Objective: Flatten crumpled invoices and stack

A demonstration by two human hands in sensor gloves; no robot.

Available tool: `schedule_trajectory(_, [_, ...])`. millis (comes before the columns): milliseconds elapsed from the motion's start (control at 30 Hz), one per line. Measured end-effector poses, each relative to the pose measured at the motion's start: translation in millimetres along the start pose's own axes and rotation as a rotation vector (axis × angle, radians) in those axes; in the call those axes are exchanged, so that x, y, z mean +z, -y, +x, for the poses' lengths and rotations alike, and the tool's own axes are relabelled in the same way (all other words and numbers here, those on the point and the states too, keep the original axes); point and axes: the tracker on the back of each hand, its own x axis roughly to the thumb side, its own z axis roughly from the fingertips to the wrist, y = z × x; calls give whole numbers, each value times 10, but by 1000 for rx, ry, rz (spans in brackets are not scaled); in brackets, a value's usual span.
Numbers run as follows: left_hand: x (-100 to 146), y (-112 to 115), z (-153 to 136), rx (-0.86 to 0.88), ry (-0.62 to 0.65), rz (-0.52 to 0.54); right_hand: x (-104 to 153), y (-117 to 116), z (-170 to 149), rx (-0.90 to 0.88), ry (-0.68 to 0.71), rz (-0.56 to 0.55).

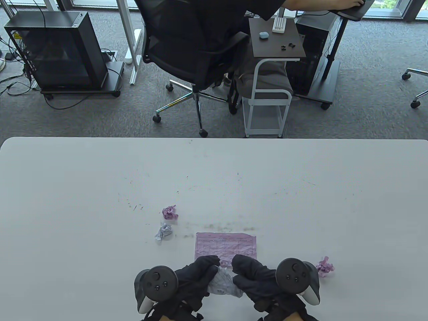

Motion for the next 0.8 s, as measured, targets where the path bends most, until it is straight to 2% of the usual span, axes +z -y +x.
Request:
schedule_trajectory(67, [-5, 22, 58, -76, 23, -30, 9, 10, 27, 13, 50, -38])
schedule_trajectory(133, [-12, 52, 86, -74, 37, -43, -13, -39, 59, 13, 55, 4])
schedule_trajectory(233, [-22, 69, 73, 11, 63, -59, -55, -170, 95, 57, 32, 56])
schedule_trajectory(300, [-17, 64, 46, 112, 75, -76, -71, -185, 105, 82, 20, 22])
schedule_trajectory(333, [-5, 51, 29, 148, 60, -63, -73, -175, 99, 83, 11, 0])
schedule_trajectory(433, [0, 16, -12, 167, 26, -23, -71, -147, 59, 4, -13, 26])
schedule_trajectory(533, [2, -5, -34, 221, 0, 0, -50, -135, 17, 75, -73, 106])
schedule_trajectory(633, [22, -73, -58, 212, -14, 63, -45, -99, 4, 170, -93, 82])
schedule_trajectory(733, [32, -124, -105, 201, -30, 70, -52, -60, -16, 116, -115, 31])
schedule_trajectory(800, [41, -156, -141, 217, -52, 102, -47, -44, -55, 110, -146, 38])
